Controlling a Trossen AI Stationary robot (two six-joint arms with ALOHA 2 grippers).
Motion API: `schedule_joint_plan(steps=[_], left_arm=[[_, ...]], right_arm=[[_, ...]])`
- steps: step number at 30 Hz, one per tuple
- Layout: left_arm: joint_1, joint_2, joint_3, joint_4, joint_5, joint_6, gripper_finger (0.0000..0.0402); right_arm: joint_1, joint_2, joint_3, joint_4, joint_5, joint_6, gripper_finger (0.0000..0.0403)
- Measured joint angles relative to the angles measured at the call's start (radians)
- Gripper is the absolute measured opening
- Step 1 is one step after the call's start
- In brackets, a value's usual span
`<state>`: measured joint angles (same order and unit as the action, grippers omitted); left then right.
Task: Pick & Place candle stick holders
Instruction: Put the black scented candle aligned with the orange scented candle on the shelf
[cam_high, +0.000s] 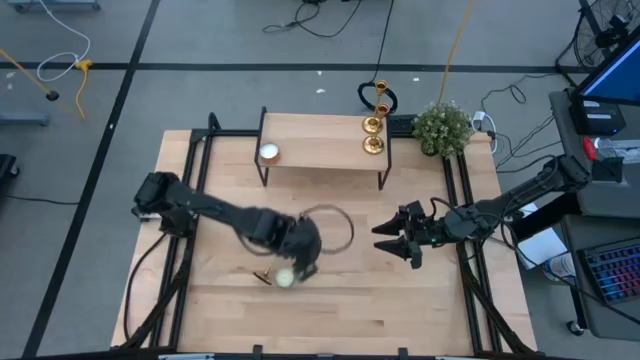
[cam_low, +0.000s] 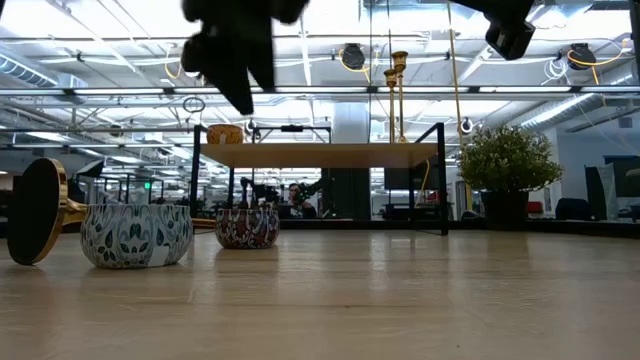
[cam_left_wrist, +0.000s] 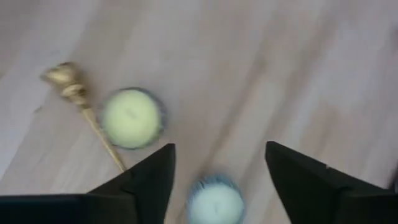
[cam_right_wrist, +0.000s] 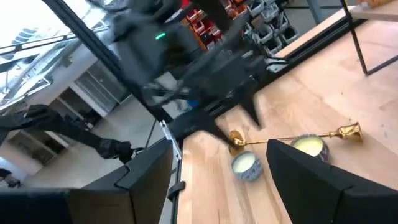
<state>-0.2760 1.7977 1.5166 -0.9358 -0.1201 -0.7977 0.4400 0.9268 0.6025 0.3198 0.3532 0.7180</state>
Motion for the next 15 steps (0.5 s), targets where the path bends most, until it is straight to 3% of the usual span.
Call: schedule_joint_plan(steps=[8,15], left_arm=[[0.174,0.050,-0.009,-0.061,0.097,-0.405,0.0356],[0.187,0.117,-0.006,0.001,0.179,-0.515,0.0376]], right_arm=[[0.000,0.000,0.000,0.002,-0.018,0.019,0.0256],[-0.002,-0.003,0.000,0.007,-0.048,0.045,0.0256]])
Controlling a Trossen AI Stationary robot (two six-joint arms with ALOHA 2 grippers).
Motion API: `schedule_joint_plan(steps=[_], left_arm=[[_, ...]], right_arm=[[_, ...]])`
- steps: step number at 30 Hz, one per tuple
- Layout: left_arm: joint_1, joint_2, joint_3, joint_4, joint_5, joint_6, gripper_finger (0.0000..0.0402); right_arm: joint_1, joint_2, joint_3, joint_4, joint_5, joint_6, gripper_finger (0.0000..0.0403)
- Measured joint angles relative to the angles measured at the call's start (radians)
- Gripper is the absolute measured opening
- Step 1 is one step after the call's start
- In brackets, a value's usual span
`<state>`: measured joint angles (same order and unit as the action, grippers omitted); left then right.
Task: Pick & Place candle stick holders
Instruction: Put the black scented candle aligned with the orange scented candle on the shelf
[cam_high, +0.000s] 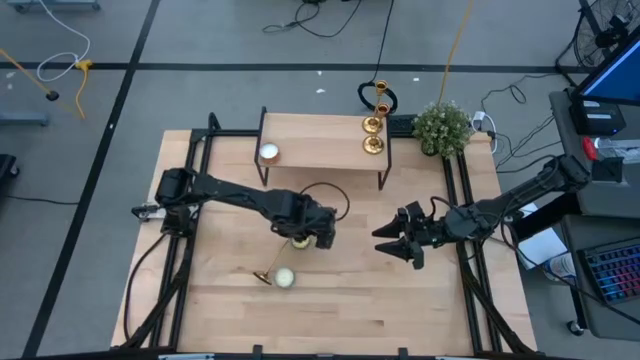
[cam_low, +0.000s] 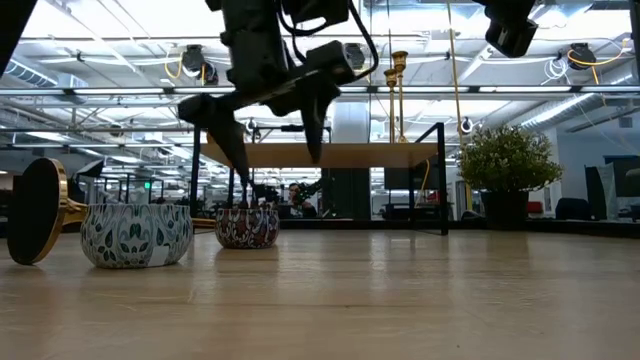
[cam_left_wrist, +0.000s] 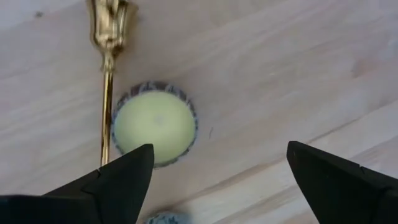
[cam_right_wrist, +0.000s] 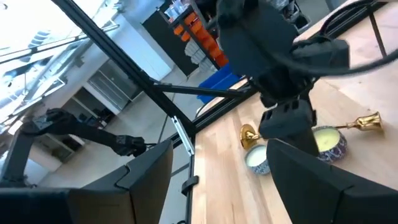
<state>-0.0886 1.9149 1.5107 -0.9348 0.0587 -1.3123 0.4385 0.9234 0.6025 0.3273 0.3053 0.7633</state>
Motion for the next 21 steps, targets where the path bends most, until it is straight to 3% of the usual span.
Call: schedule_joint_plan(steps=[6,21], left_arm=[[-0.028,-0.001,0.001,-0.064,-0.054,-0.001,0.0364],[-0.024,0.055,0.002,-0.088,-0.052,0.098,0.0370]], right_arm=[[0.002,-0.016,0.000,-0.021,-0.025,0.003,0.0256],[0.001,-0.030,0.000,-0.043,-0.046,-0.007,0.0256]])
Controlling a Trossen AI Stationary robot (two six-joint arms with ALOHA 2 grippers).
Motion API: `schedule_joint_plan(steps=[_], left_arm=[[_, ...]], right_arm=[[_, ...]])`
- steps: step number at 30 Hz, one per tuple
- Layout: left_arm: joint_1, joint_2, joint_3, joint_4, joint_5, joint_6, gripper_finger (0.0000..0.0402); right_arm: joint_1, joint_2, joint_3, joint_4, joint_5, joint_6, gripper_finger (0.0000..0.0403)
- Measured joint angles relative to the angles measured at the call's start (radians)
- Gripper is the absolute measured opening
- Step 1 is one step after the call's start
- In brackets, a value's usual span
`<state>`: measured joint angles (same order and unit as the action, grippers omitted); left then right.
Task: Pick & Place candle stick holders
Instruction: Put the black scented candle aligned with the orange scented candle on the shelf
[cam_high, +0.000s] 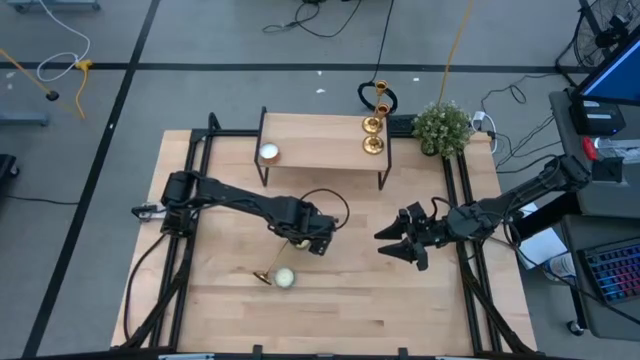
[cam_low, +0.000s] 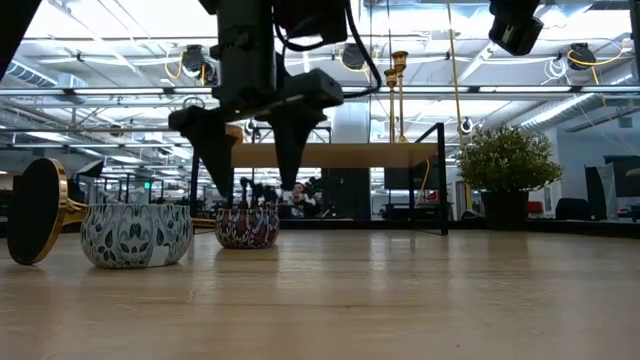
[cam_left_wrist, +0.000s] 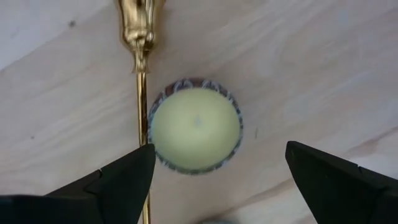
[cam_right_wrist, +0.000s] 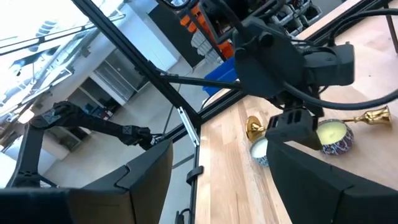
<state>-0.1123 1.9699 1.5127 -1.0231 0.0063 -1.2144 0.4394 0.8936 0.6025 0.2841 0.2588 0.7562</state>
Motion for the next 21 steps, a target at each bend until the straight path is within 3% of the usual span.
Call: schedule_joint_plan(steps=[6,21], left_arm=[[0.010,0.003,0.000,0.002,-0.004,0.018,0.0385],[0.026,0.004,0.000,0.031,-0.007,0.044,0.0373]], right_arm=[[0.000,0.000,0.000,-0.006,-0.002,0.013,0.0256],[0.000,0.000,0.000,-0.006,-0.002,0.011,0.0256]])
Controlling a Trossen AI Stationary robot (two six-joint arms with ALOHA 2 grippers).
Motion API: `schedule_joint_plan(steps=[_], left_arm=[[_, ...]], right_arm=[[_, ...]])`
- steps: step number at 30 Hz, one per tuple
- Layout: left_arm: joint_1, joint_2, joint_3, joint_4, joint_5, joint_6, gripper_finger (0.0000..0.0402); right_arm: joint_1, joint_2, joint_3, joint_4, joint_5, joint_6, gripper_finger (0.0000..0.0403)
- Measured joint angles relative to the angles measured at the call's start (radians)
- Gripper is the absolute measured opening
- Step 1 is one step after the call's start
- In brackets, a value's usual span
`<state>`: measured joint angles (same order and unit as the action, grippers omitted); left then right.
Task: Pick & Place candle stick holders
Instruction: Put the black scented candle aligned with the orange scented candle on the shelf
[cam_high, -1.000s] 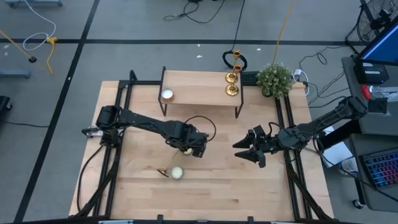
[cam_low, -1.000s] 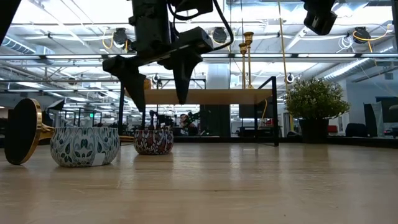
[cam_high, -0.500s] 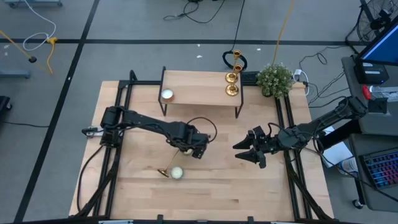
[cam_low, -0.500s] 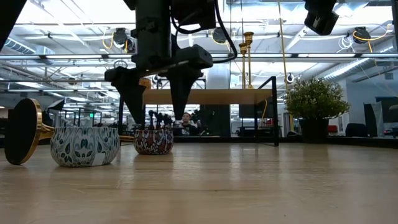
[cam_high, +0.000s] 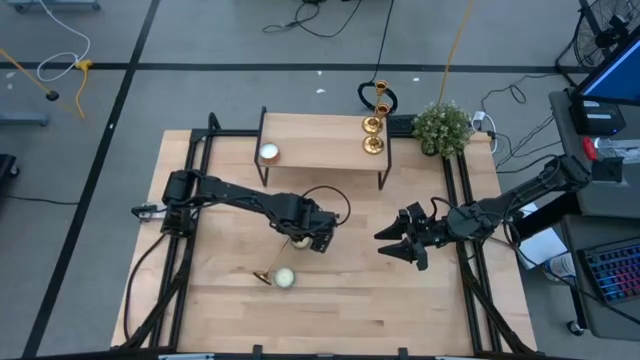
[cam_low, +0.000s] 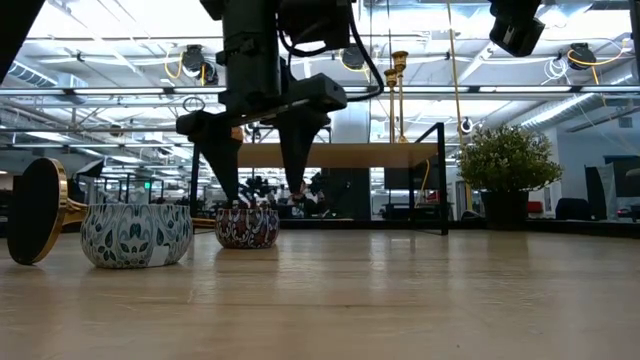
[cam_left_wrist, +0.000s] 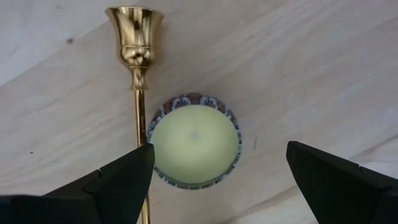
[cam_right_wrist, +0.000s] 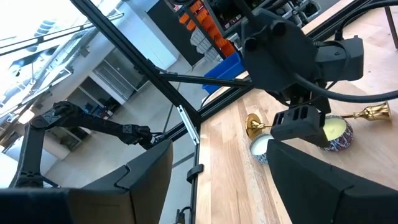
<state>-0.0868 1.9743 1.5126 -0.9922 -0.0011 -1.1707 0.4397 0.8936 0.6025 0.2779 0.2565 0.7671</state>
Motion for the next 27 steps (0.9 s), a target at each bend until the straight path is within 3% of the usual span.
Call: schedule_joint_plan(steps=[11,27], left_arm=[[-0.006,0.081,0.000,0.011,0.094,0.013,0.0370],[0.000,0.007,-0.001,0.034,0.059,-0.014,0.0351]], right_arm=[[0.000,0.000,0.000,-0.004,0.000,-0.001,0.0256],[-0.002,0.000,0.000,-0.006,0.000,-0.020,0.0256]])
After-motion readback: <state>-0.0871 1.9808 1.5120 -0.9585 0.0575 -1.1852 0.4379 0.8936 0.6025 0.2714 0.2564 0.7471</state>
